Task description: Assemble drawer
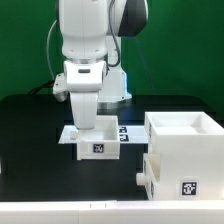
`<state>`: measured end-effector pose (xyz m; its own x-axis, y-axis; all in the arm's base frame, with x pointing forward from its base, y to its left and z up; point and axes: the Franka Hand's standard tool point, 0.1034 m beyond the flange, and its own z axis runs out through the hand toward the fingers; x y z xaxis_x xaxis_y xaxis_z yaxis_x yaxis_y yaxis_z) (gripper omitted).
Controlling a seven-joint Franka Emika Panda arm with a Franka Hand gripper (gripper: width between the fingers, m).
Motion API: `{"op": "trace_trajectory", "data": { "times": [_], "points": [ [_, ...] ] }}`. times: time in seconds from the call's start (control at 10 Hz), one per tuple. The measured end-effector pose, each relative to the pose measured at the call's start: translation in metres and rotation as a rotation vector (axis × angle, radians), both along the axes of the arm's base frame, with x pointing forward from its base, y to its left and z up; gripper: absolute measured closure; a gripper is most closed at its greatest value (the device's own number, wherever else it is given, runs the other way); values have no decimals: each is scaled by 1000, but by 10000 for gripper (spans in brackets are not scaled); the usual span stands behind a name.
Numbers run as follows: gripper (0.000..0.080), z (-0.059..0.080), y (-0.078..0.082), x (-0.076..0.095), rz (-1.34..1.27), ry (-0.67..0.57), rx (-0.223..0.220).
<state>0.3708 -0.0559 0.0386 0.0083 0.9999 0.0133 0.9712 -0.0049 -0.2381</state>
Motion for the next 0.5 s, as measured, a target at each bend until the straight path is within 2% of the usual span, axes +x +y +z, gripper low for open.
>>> {"op": "trace_trajectory", "data": {
  "times": [0.3, 0.5],
  "points": [
    [760, 0, 0, -1, -5, 15, -1],
    [760, 4, -2, -1, -7, 91, -1]
  ]
}}
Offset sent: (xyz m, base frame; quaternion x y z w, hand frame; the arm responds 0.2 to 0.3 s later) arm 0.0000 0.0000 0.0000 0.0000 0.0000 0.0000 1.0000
